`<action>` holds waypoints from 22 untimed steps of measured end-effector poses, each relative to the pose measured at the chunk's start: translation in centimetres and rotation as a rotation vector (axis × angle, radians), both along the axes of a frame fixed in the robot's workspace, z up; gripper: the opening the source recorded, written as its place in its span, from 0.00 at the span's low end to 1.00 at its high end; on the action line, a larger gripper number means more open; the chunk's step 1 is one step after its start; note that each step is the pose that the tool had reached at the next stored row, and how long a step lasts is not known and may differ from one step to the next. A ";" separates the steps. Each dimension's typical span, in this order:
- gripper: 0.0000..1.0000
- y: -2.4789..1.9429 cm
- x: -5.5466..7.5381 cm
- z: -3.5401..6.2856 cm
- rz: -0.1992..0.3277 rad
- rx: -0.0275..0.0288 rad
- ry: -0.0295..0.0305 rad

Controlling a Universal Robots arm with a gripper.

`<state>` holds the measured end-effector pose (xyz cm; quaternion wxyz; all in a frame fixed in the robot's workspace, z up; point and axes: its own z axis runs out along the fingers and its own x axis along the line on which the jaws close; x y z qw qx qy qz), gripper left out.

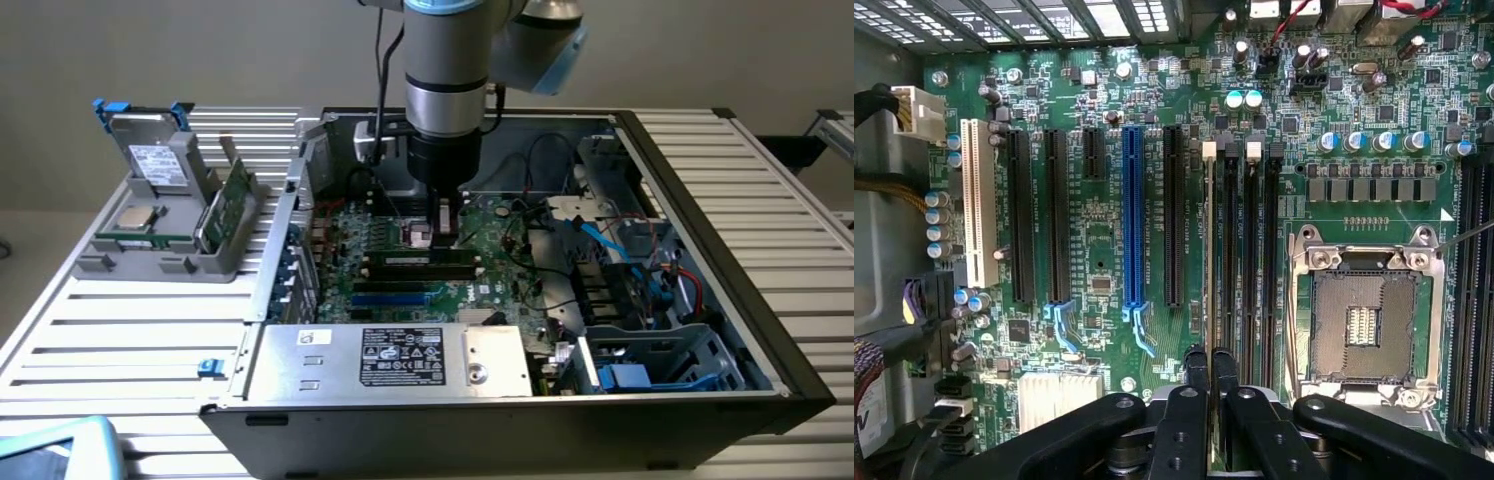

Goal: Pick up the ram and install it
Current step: 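Insert the ram into the slot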

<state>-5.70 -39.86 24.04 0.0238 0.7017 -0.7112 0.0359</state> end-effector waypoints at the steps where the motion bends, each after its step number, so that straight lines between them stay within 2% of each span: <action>1: 0.13 0.00 0.0 -0.04 0.000 0.0005 -0.0002; 4: 0.13 0.00 0.0 -0.13 0.000 0.0011 0.0000; 6: 0.13 0.00 0.0 -0.14 0.000 0.0035 0.0001; 9: 0.13 0.00 0.0 -0.21 0.000 0.0148 -0.0001; 10: 0.13 0.01 0.0 -0.26 0.000 0.0159 -0.0002; 22: 0.13 -0.10 0.0 -0.54 0.000 0.0161 0.0000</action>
